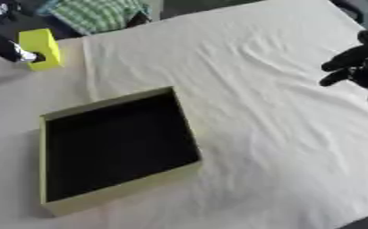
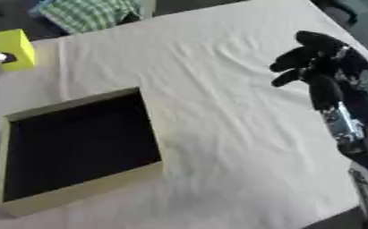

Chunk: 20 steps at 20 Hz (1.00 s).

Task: Pick up objects on the table and place them in the box.

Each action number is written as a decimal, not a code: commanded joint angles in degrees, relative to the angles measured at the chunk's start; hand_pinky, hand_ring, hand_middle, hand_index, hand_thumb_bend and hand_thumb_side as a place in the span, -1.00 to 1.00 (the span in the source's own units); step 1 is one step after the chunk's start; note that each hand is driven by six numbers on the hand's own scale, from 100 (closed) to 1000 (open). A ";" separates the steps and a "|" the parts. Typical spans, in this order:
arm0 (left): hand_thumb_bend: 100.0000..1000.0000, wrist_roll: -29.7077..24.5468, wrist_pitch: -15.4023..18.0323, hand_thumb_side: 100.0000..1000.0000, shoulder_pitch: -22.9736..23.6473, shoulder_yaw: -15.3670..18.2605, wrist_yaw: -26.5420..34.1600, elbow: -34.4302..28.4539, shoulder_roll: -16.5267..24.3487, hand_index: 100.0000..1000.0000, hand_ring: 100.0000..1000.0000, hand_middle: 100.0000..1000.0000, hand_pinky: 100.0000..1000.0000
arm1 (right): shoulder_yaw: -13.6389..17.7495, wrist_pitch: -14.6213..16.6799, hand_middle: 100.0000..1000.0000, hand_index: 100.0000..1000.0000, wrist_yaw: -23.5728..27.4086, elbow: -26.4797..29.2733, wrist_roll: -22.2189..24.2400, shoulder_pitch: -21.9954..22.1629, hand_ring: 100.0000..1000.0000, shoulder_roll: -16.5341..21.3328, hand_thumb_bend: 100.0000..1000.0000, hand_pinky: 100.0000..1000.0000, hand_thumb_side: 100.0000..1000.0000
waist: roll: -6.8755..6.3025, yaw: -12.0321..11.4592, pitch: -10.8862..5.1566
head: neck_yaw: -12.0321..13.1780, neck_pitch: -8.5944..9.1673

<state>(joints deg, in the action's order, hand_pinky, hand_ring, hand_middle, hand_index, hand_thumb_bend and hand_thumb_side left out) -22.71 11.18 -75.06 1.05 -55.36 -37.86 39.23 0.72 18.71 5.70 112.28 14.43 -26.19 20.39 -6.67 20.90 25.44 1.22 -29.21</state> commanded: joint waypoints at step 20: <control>-0.57 5.35 -2.33 -1.00 -0.06 0.89 0.62 -0.47 2.38 0.13 -0.22 -0.26 0.33 | 0.62 -0.26 0.29 0.79 -0.69 0.53 -0.09 -0.15 0.38 0.43 -1.00 0.14 0.22 | 0.39 -0.35 -1.70 | 0.87 0.35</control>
<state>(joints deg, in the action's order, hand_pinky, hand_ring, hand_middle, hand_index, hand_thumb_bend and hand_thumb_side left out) -18.37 8.80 -74.12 1.63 -55.22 -37.08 39.30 0.87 18.60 5.19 112.25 14.44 -26.11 20.26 -6.67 20.53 25.58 1.93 -29.13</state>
